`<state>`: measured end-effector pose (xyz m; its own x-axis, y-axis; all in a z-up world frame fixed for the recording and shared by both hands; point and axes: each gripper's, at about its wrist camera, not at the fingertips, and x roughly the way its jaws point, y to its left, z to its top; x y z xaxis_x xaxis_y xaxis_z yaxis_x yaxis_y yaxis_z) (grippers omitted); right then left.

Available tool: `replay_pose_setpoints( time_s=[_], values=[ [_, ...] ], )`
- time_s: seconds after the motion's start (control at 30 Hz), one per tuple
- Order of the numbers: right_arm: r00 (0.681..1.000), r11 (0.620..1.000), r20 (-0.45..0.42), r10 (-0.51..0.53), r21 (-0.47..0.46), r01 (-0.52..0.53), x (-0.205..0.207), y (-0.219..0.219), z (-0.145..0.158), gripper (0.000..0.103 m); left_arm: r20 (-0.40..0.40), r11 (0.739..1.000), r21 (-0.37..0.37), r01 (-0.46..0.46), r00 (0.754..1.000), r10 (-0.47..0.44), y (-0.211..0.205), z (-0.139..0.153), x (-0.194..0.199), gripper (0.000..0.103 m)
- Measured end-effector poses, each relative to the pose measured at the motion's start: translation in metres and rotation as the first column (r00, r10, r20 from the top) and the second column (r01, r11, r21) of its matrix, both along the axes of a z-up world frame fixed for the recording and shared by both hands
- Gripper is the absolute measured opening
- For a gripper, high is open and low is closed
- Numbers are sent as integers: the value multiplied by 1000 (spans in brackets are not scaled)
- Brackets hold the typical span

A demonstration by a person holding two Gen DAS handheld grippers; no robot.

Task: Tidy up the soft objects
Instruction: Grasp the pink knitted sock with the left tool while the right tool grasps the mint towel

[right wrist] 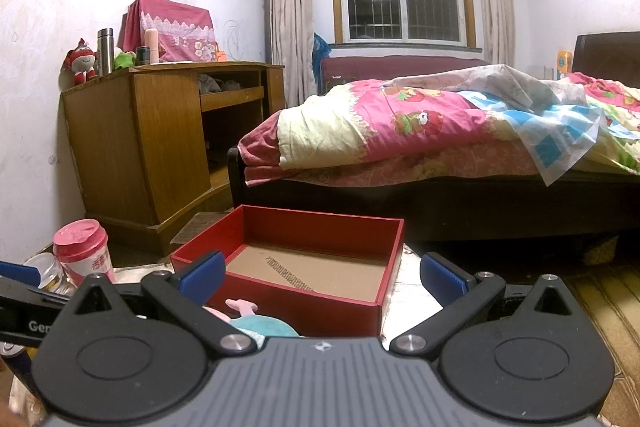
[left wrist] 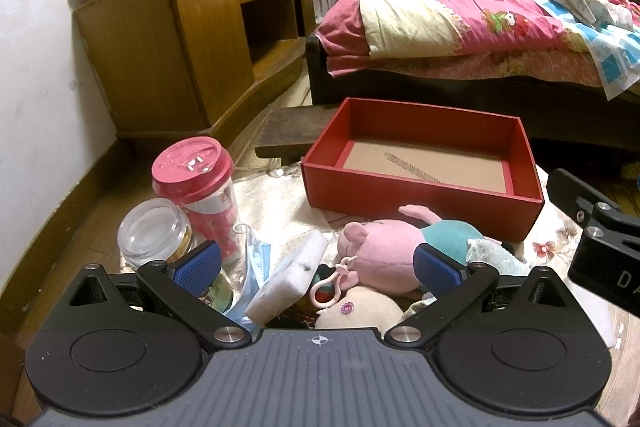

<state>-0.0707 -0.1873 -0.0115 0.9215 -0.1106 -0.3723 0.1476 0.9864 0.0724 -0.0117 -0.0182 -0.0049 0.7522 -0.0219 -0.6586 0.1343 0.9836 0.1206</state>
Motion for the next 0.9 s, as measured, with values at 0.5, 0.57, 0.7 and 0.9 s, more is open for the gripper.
replay_pose_setpoints(
  time_s=[0.5, 0.57, 0.7, 0.9],
  values=[
    [989, 998, -137, -50, 22, 54, -21, -38, -12, 80, -139, 988, -51, 146, 979, -151, 33, -24, -48, 95],
    [987, 999, -156, -40, 19, 44, -27, -40, -12, 80, -194, 991, -80, 111, 973, -125, 47, -33, -45, 91],
    [982, 999, -189, -16, 25, 21, -29, -41, -17, 80, -318, 983, -181, -15, 947, -44, 78, -50, -37, 75],
    [971, 997, -234, 50, 77, -32, -22, -38, -21, 80, -371, 982, -166, -94, 928, 26, 74, -69, -19, 74]
  ],
)
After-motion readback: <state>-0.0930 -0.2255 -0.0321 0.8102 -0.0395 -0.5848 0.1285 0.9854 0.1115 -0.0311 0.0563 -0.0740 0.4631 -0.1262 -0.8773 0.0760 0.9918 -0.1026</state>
